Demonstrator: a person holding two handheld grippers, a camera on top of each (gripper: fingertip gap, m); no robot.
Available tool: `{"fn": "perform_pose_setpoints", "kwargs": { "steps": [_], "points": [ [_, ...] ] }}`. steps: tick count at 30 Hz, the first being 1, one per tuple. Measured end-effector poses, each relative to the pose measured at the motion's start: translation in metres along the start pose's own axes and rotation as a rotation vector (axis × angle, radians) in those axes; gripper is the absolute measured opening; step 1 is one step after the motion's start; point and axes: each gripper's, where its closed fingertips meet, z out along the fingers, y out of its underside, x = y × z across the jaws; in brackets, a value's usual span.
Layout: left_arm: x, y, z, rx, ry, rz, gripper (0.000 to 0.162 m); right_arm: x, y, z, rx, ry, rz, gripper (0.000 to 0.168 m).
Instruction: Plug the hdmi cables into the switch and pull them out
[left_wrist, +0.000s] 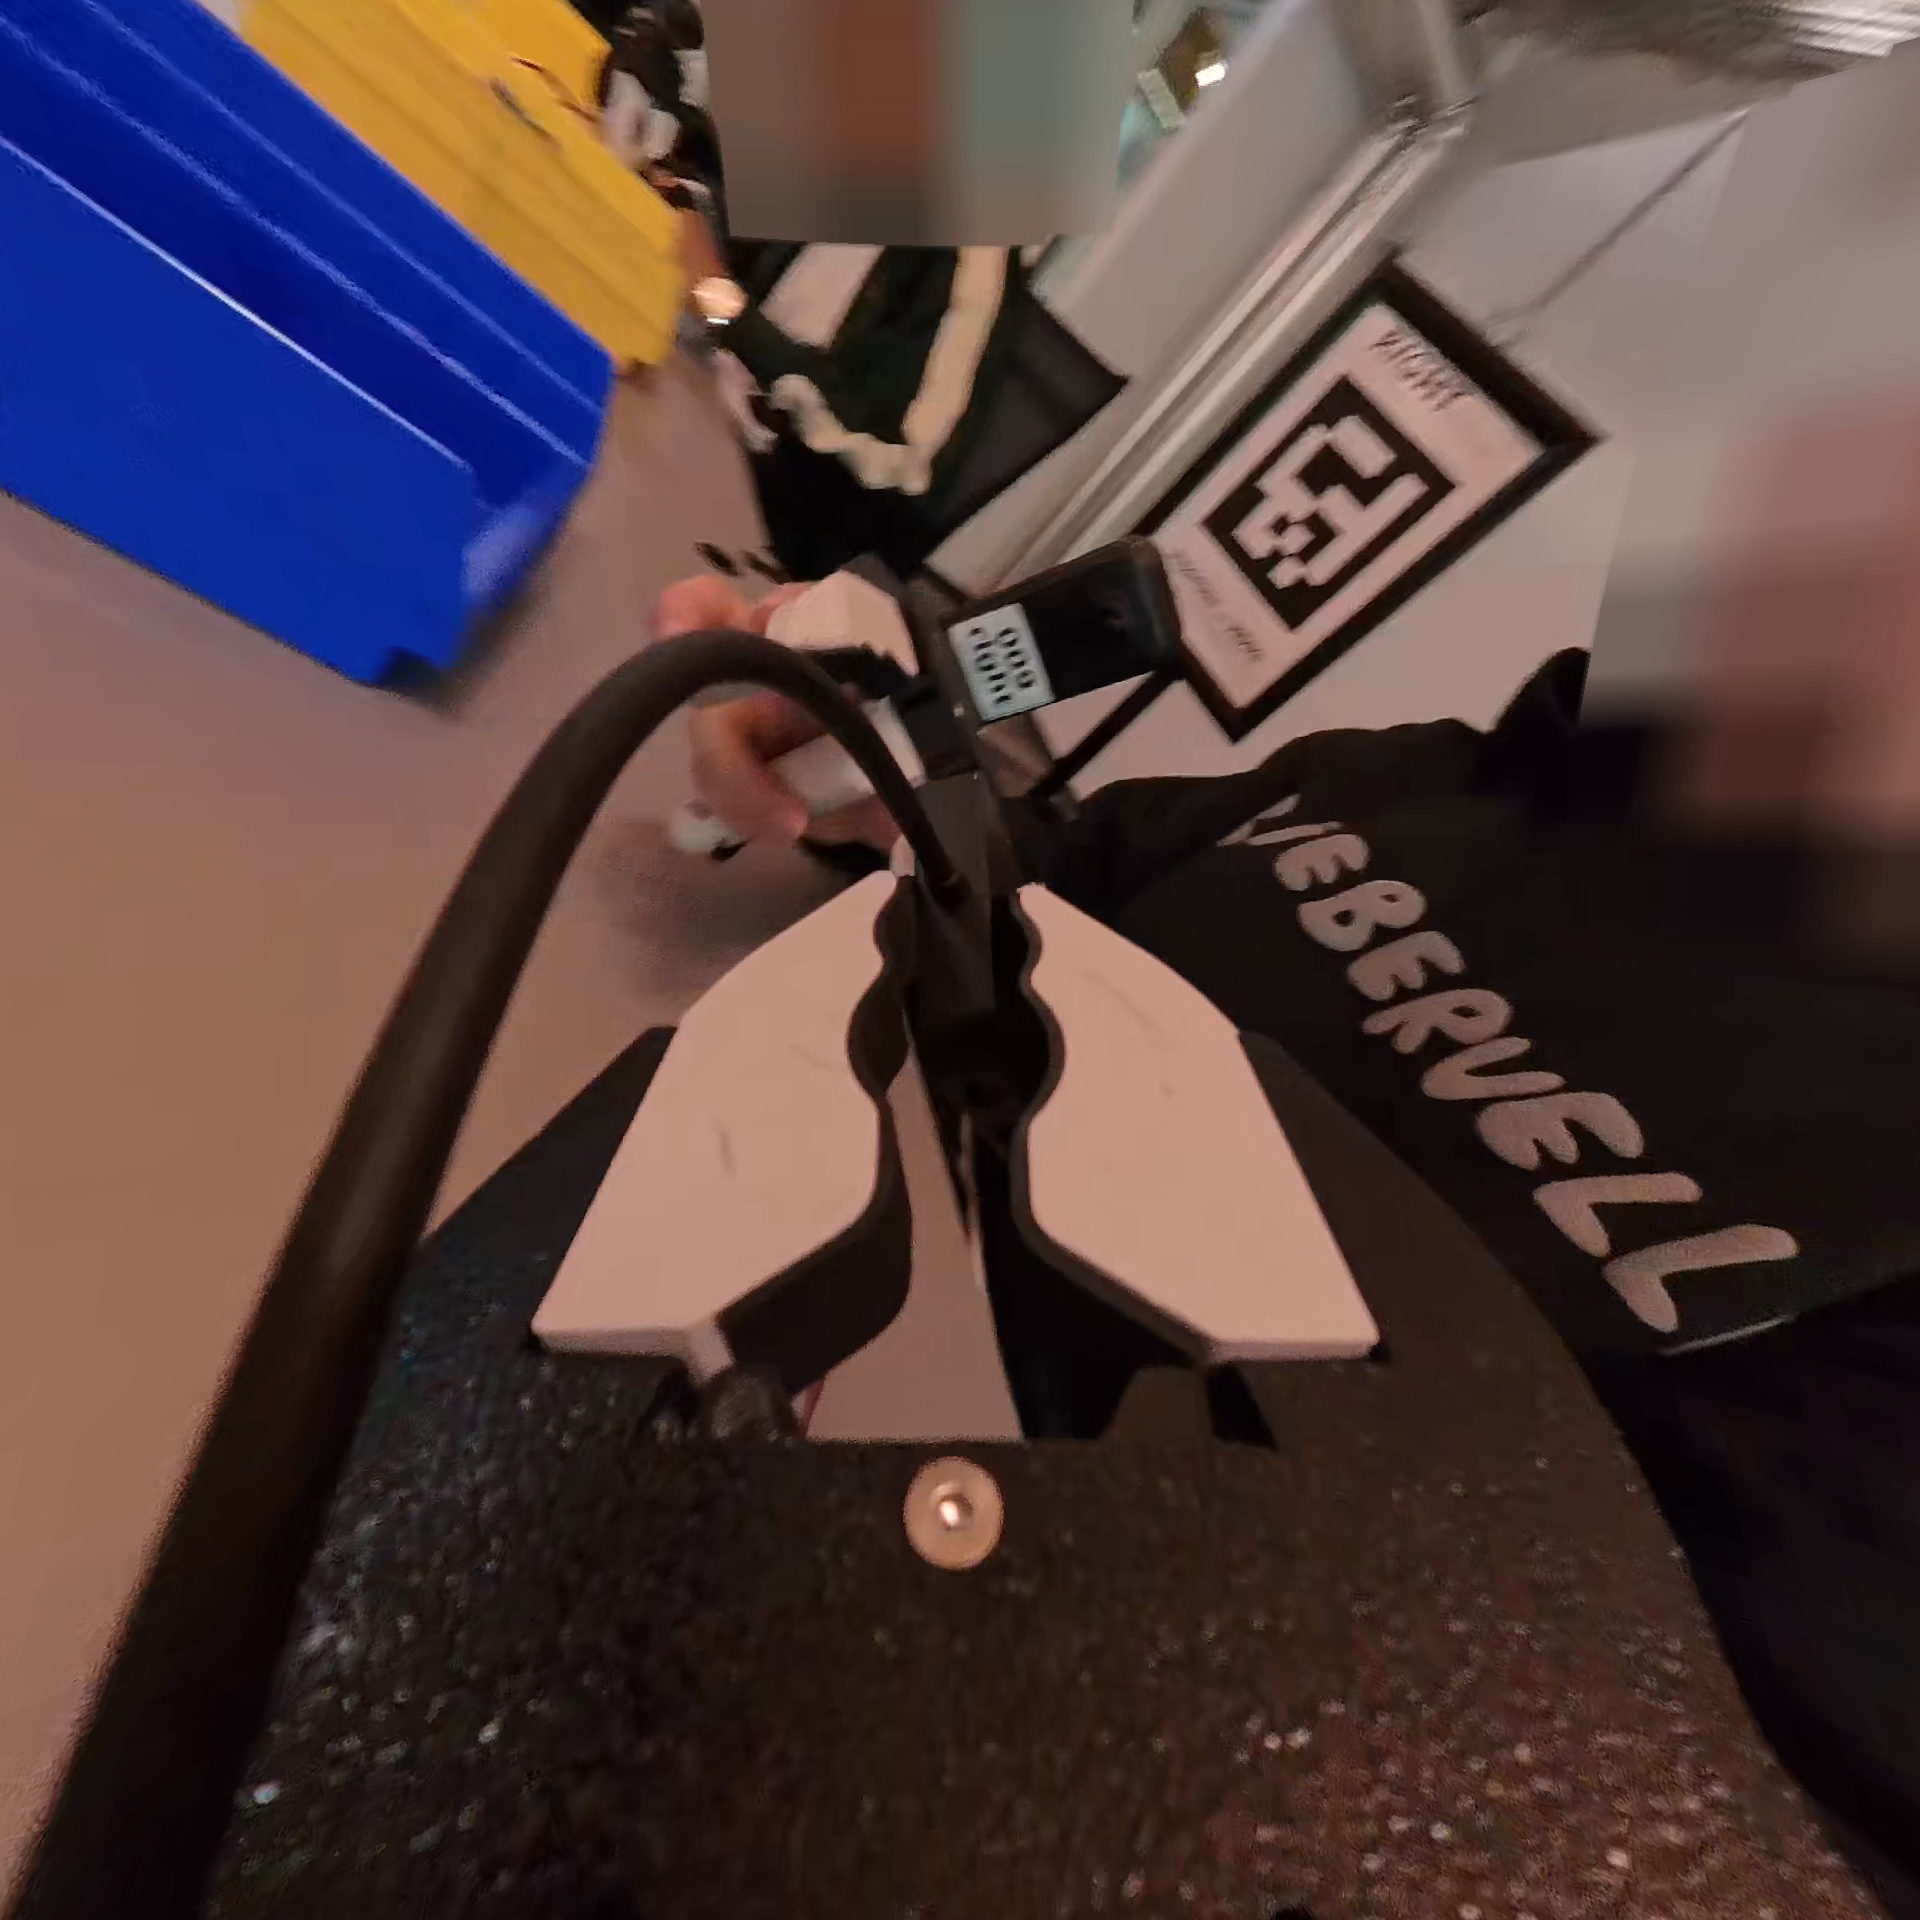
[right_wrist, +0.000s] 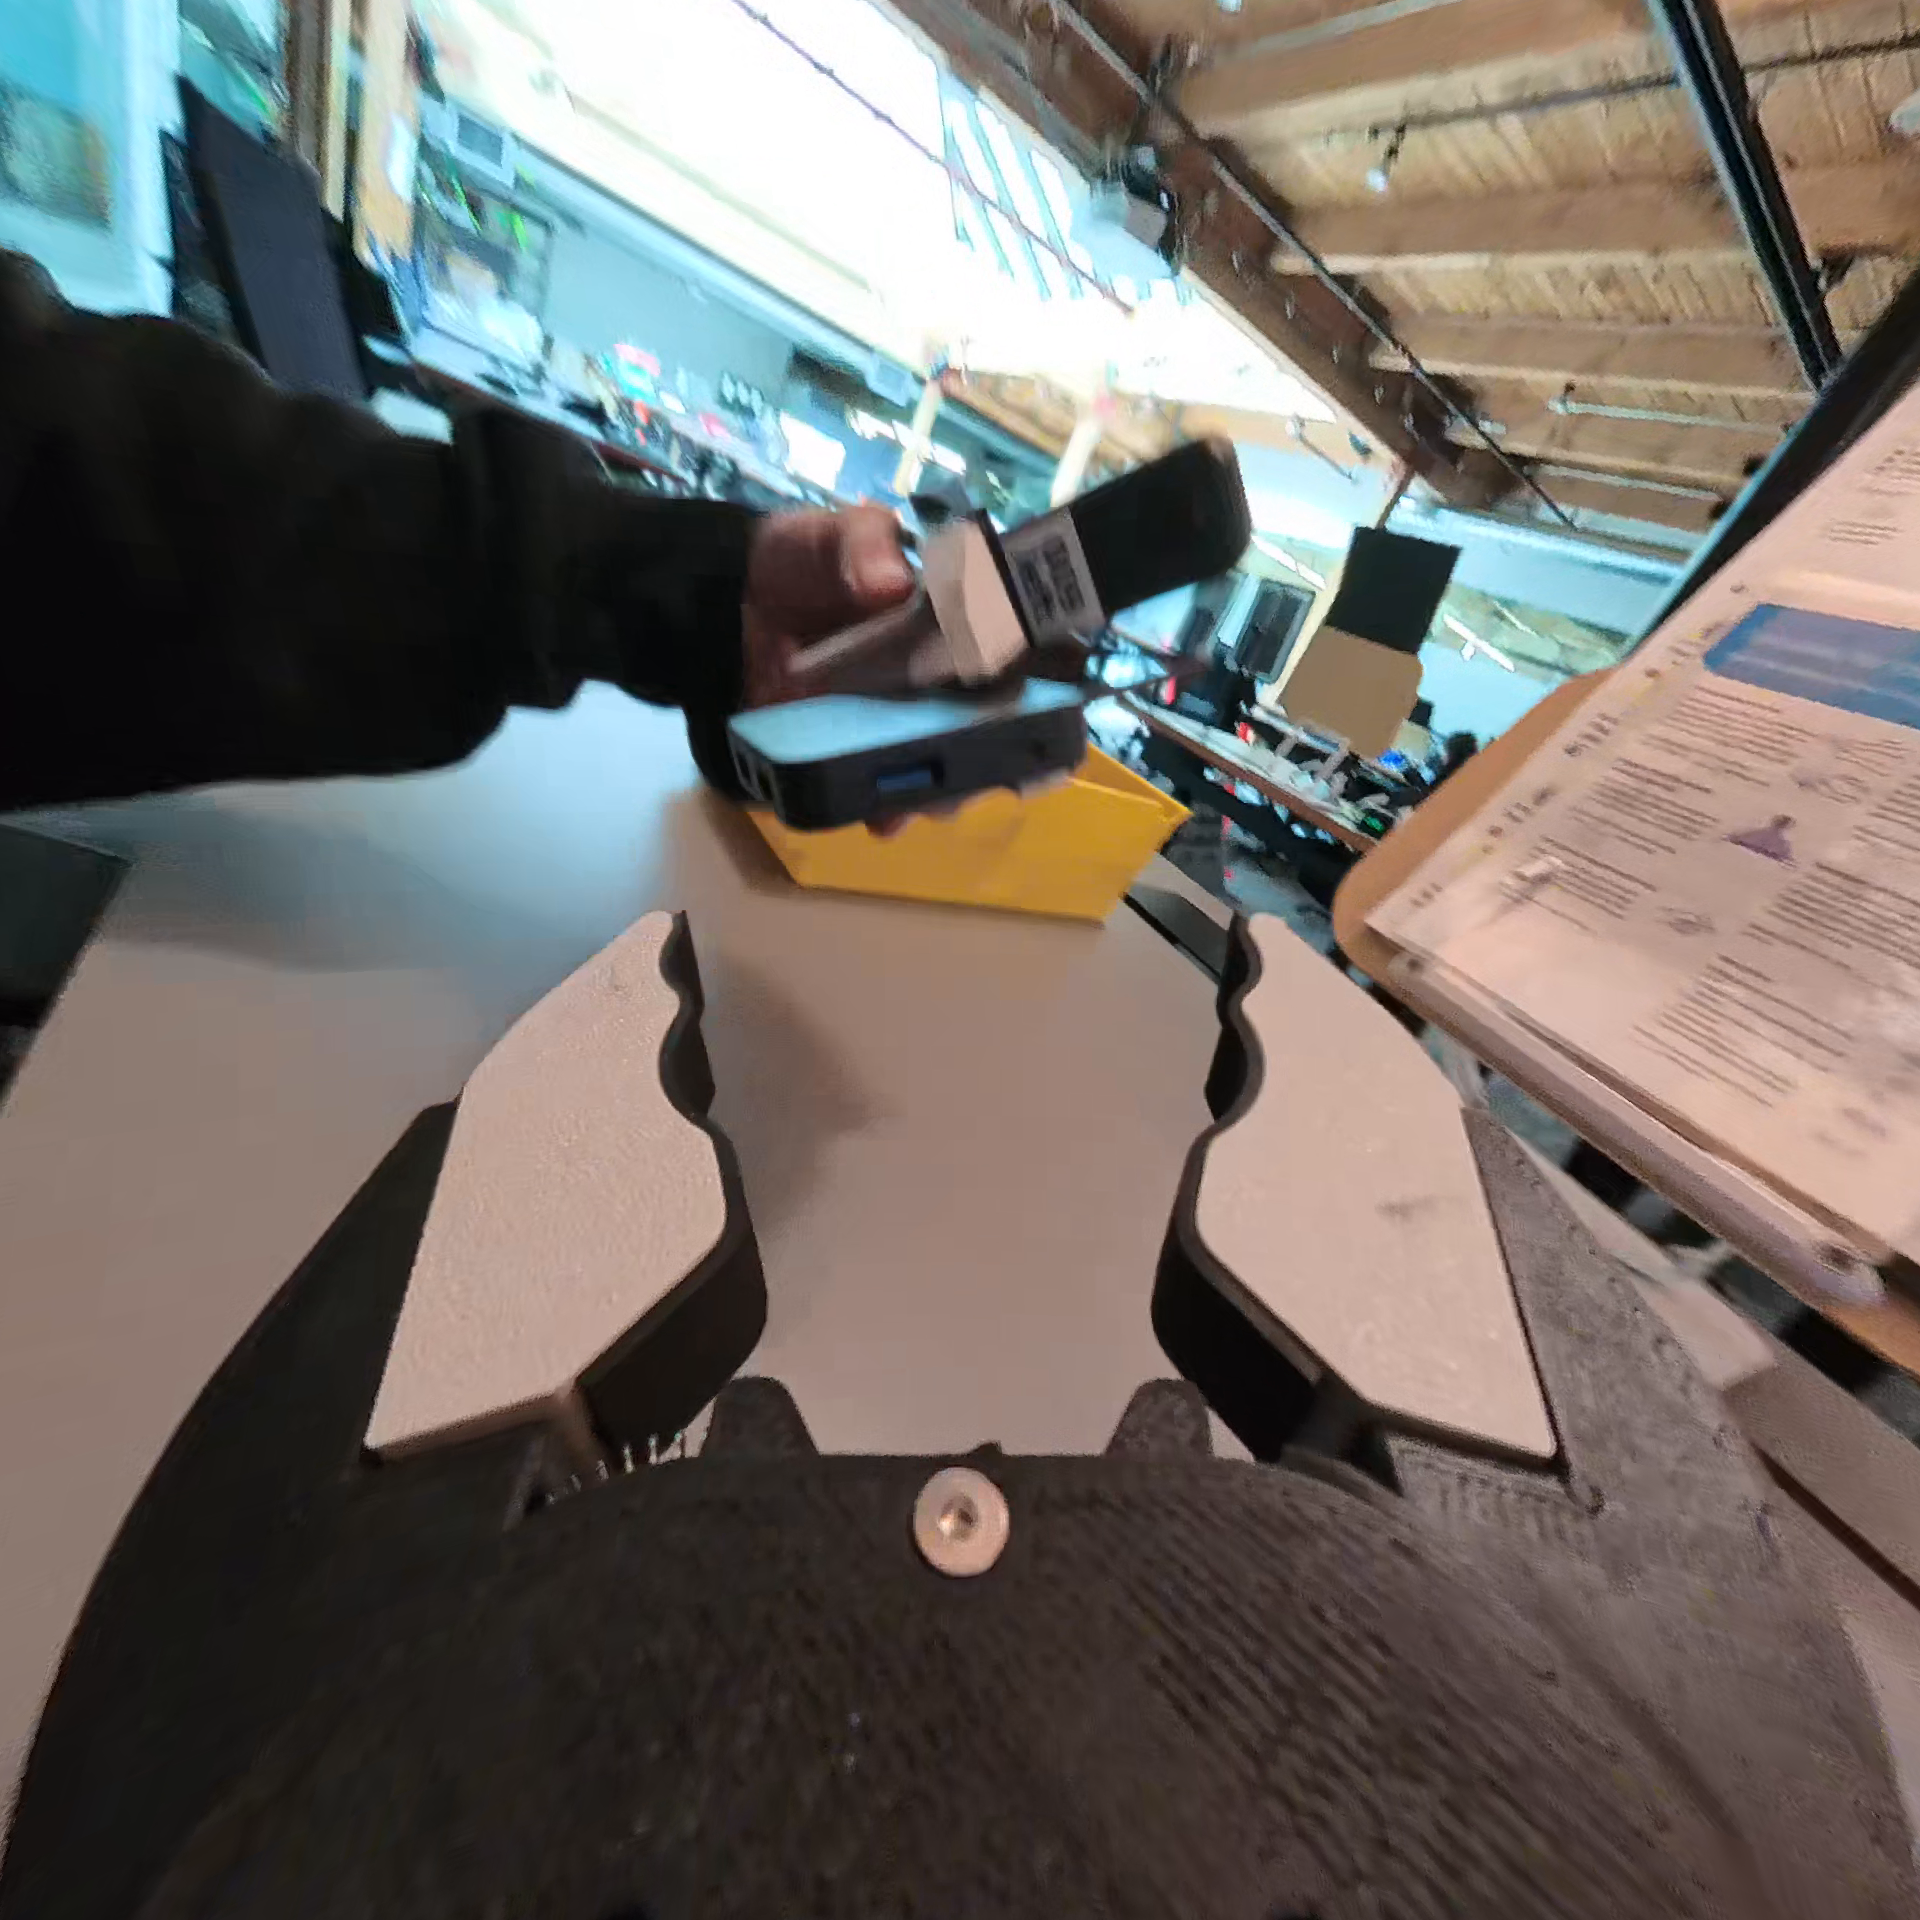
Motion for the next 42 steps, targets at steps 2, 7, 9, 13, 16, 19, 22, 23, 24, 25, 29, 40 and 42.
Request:
{"fn": "perform_pose_setpoints", "kwargs": {
  "steps": [2,7,9,13,16,19,22,23,24,25,29,40,42],
  "points": [
    [-0.006,0.014,0.020,-0.016,0.054,-0.053,0.016,-0.016,0.003,0.003,0.026,-0.054,-0.017,0.096],
    [-0.006,0.027,0.045,-0.067,0.099,-0.082,0.016,-0.033,-0.001,0.005,0.030,-0.146,-0.022,0.089],
    [-0.008,0.025,0.049,-0.062,0.091,-0.081,0.015,-0.027,0.001,0.005,0.017,-0.100,-0.054,0.081],
    [-0.017,0.020,0.052,-0.041,0.066,-0.102,0.015,-0.020,0.011,0.002,-0.008,-0.073,-0.064,0.077],
    [-0.036,0.016,0.054,-0.024,-0.068,-0.100,0.022,-0.009,0.025,-0.001,-0.010,-0.010,0.011,0.077],
    [-0.058,-0.002,0.049,0.093,-0.236,-0.068,0.030,0.024,0.032,-0.009,-0.044,0.174,-0.038,0.077],
    [-0.072,-0.010,0.043,0.224,-0.337,-0.027,0.045,0.039,0.028,-0.018,0.019,0.237,0.005,0.077],
    [-0.071,-0.006,0.046,0.235,-0.321,-0.029,0.047,0.039,0.030,-0.019,0.029,0.228,0.034,0.077],
    [-0.070,0.000,0.053,0.228,-0.287,-0.042,0.048,0.041,0.032,-0.020,0.034,0.237,0.050,0.077],
    [-0.067,0.007,0.061,0.220,-0.234,-0.063,0.050,0.041,0.031,-0.021,0.041,0.232,0.053,0.077],
    [-0.049,0.020,0.086,0.234,0.001,-0.145,0.039,0.030,0.031,-0.016,0.043,0.167,0.033,0.077],
    [-0.051,0.045,0.075,0.207,-0.125,-0.225,0.014,0.006,0.051,0.000,-0.107,0.125,-0.173,0.081],
    [-0.050,0.043,0.071,0.193,-0.173,-0.215,0.013,0.002,0.050,0.005,-0.108,0.111,-0.160,0.094]
  ]
}}
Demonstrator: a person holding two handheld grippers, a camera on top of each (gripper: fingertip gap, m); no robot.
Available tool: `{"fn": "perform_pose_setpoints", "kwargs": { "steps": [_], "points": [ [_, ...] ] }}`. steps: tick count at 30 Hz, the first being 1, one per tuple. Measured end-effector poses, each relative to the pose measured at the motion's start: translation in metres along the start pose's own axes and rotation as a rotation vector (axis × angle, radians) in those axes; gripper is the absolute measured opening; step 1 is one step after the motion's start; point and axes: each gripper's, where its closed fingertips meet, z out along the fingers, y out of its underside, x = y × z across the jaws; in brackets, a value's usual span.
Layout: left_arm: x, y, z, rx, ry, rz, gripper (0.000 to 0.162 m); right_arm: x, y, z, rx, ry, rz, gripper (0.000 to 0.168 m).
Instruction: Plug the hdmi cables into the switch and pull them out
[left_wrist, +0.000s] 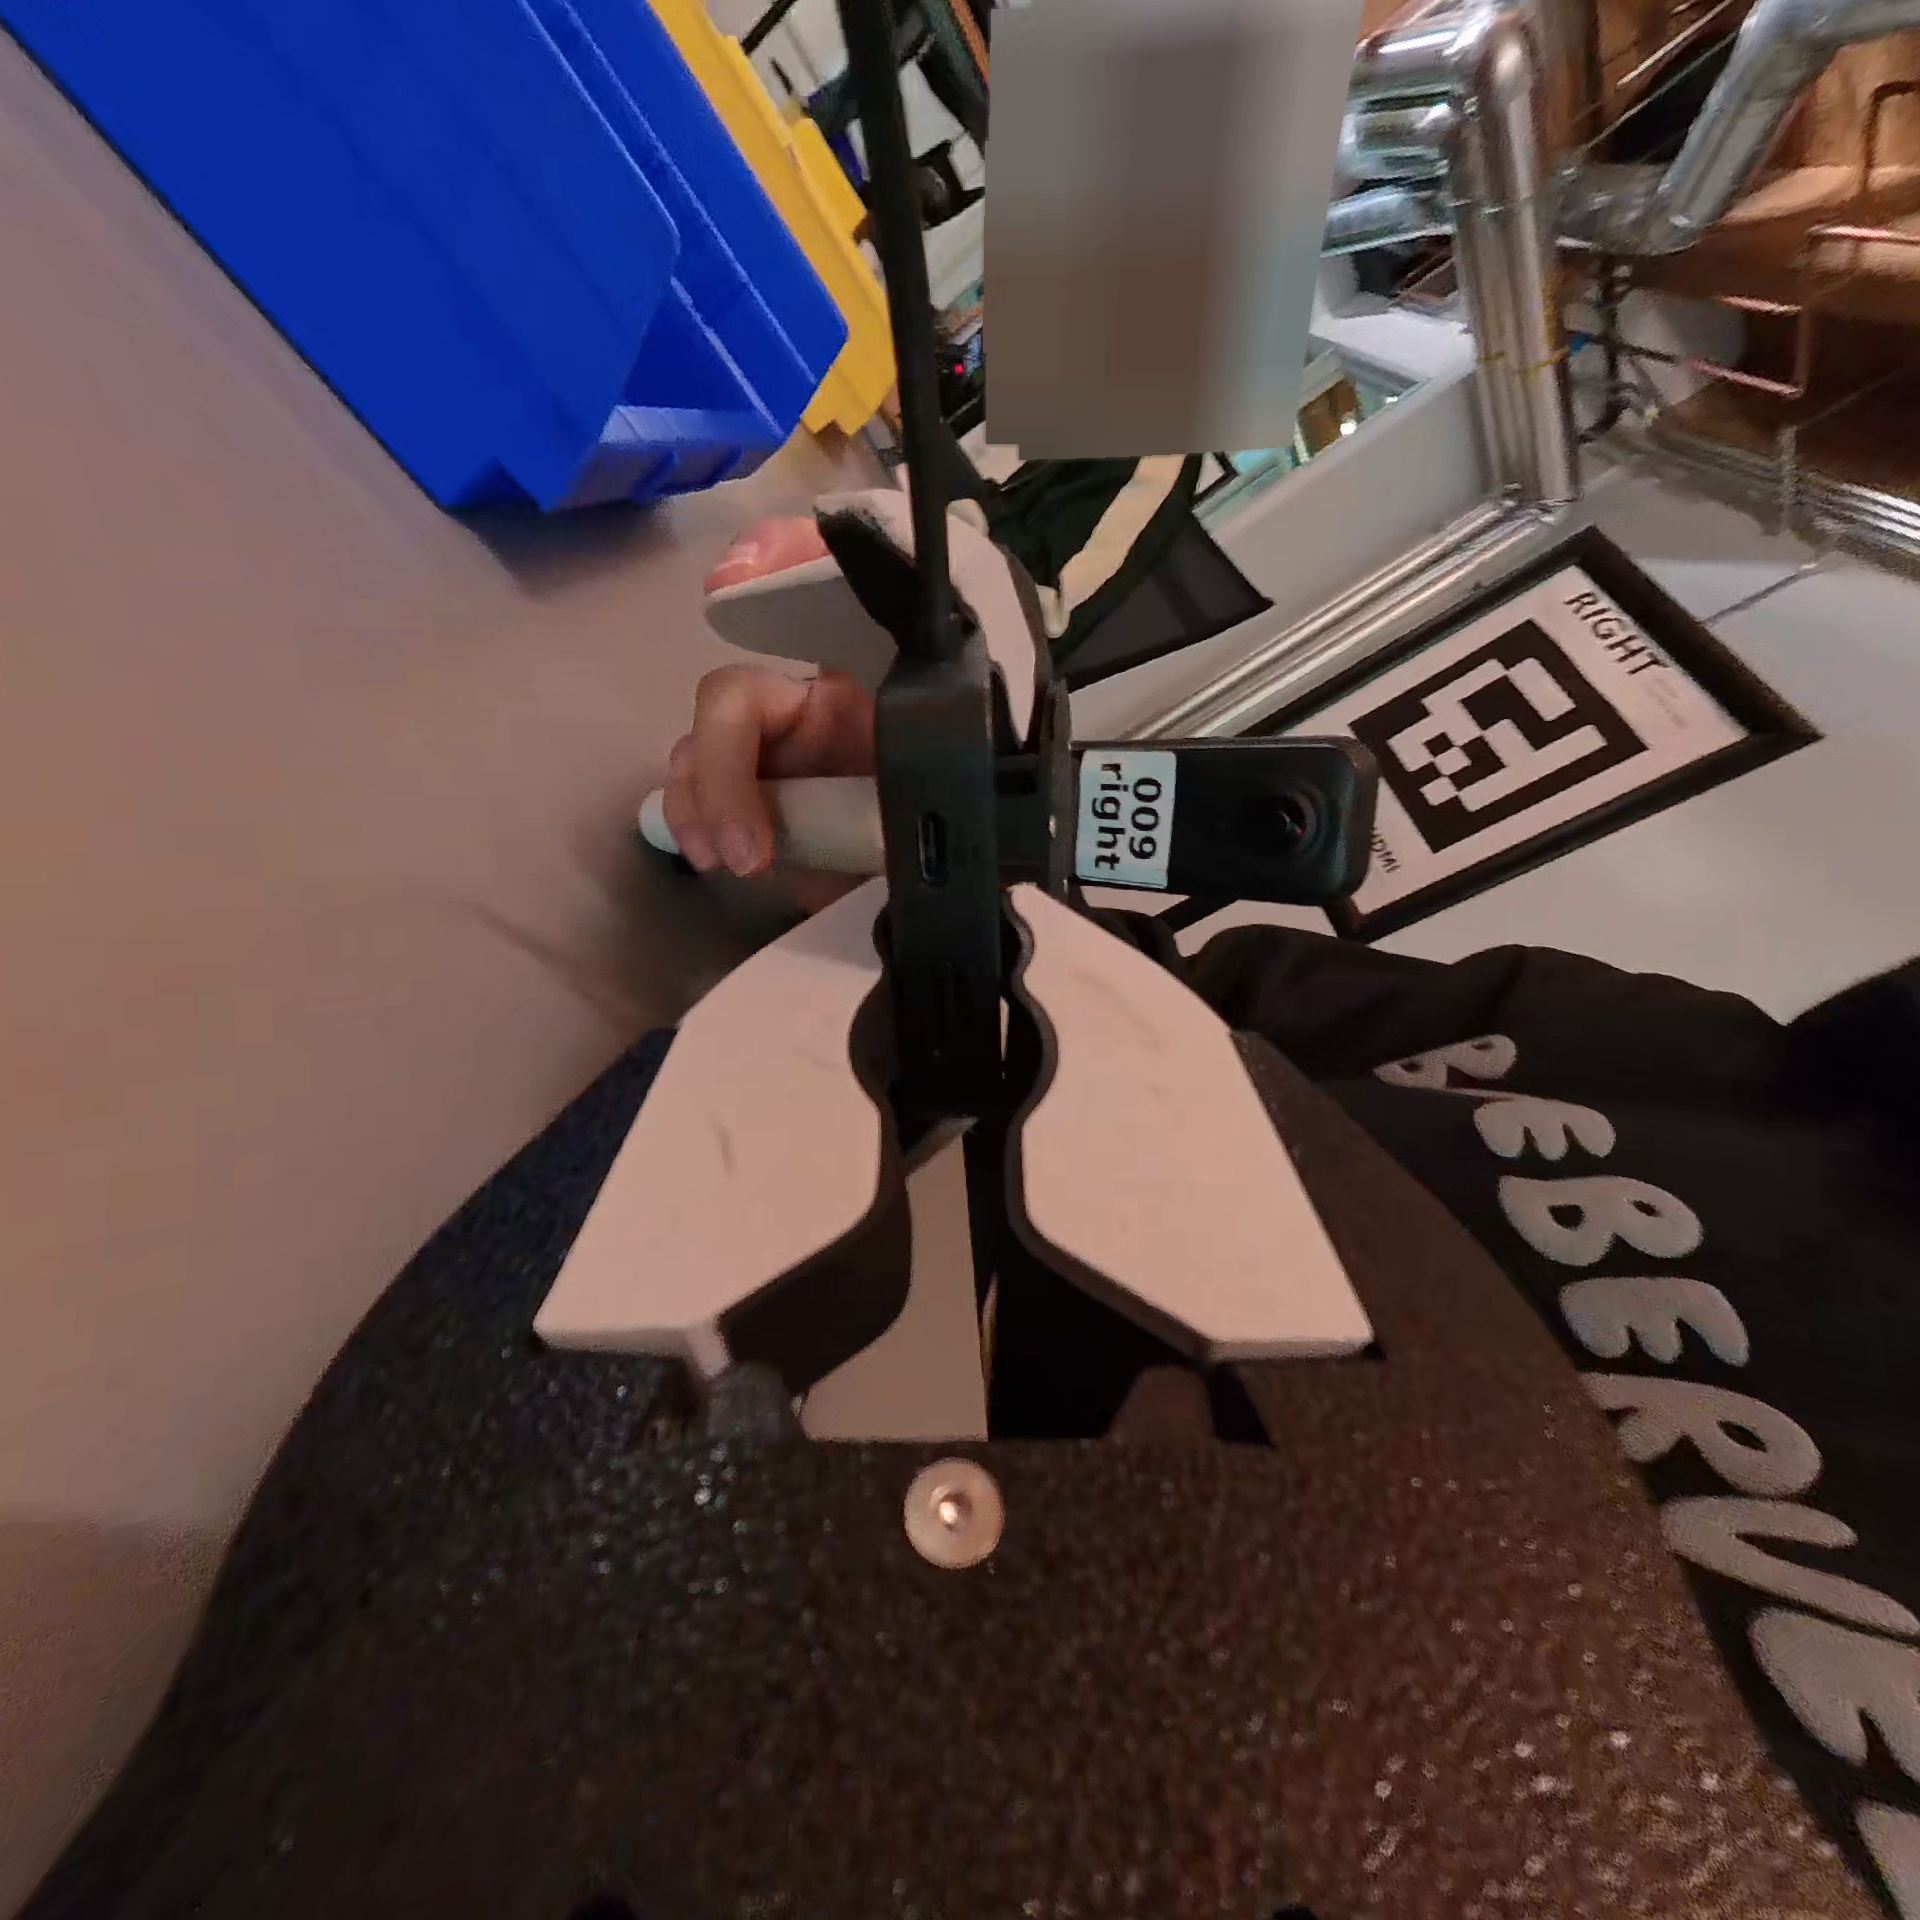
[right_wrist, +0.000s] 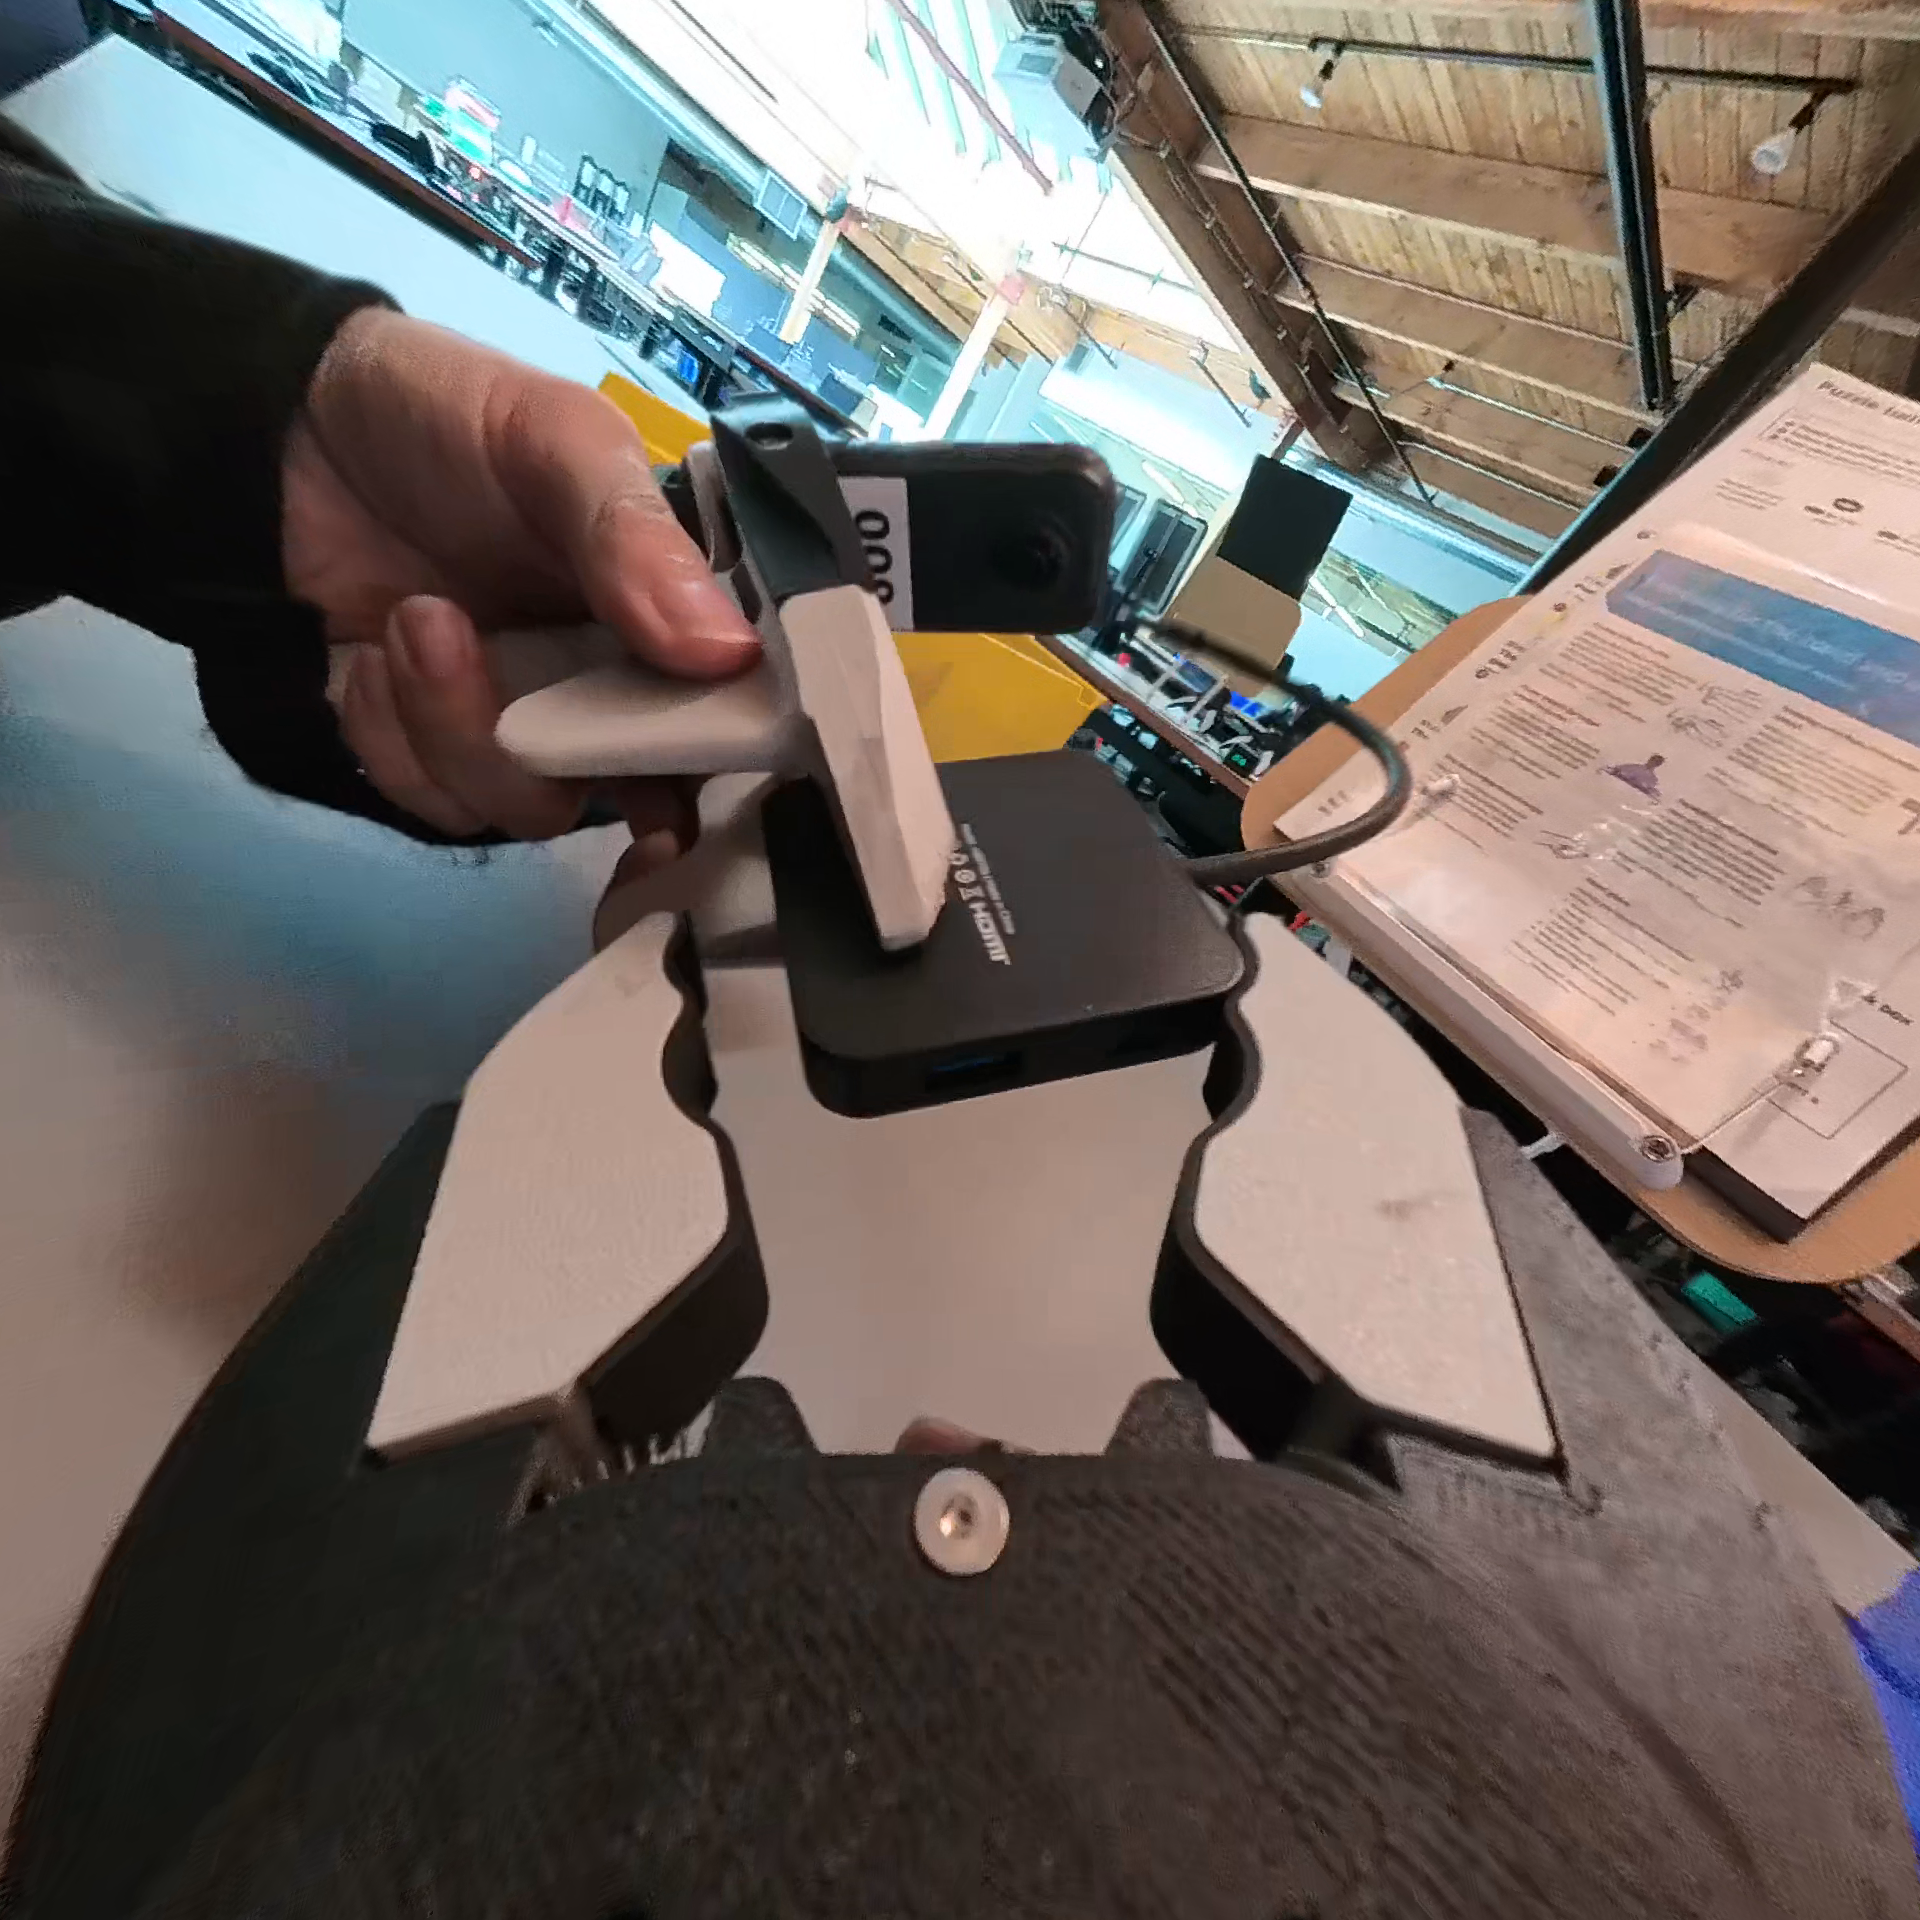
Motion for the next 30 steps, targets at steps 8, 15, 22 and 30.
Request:
{"fn": "perform_pose_setpoints", "kwargs": {
  "steps": [8,15,22,30],
  "points": [
    [0.011,0.004,-0.011,-0.055,-0.013,-0.009,0.014,-0.001,-0.024,-0.006,0.133,-0.030,0.169,0.074],
    [0.013,0.005,-0.013,-0.070,-0.051,0.002,0.014,-0.002,-0.031,-0.009,0.176,-0.040,0.162,0.073],
    [0.019,0.011,-0.006,-0.102,-0.014,-0.019,0.014,-0.009,-0.026,-0.006,0.144,-0.075,0.178,0.077],
    [0.022,-0.011,-0.003,0.034,-0.023,0.048,0.019,0.003,-0.028,-0.007,0.134,-0.053,0.332,0.077]
  ]
}}
